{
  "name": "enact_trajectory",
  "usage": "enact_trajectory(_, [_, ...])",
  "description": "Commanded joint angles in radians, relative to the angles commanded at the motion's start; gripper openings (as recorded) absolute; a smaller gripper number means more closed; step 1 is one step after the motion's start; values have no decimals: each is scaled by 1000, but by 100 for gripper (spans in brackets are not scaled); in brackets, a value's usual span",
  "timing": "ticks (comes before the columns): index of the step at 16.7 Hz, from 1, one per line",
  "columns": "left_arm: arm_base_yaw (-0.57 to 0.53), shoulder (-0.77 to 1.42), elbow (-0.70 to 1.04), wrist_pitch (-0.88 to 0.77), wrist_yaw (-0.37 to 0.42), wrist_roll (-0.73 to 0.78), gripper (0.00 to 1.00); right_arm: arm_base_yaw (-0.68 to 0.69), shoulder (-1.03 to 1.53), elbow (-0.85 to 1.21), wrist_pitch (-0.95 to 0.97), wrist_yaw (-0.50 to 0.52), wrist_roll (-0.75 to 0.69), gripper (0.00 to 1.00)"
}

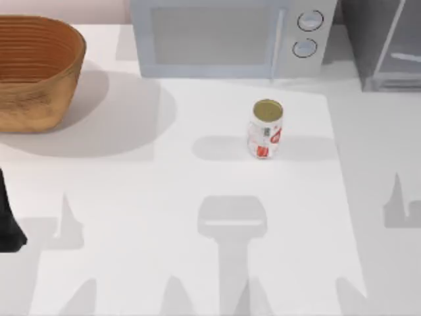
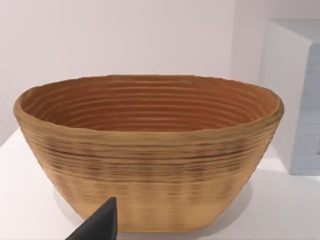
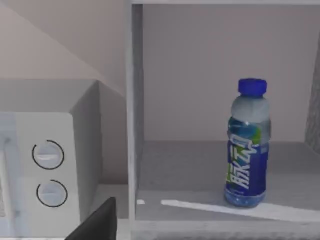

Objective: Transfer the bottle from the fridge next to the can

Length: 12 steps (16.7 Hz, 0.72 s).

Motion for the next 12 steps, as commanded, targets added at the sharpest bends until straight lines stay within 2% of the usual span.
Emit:
enact_trajectory(4, [0,0,0,0,0,0,100,-38,358,176,211,-38,1,100])
enact_trajectory(12, [0,0,0,0,0,0,100,-128,1343,563,678,-119,2,100])
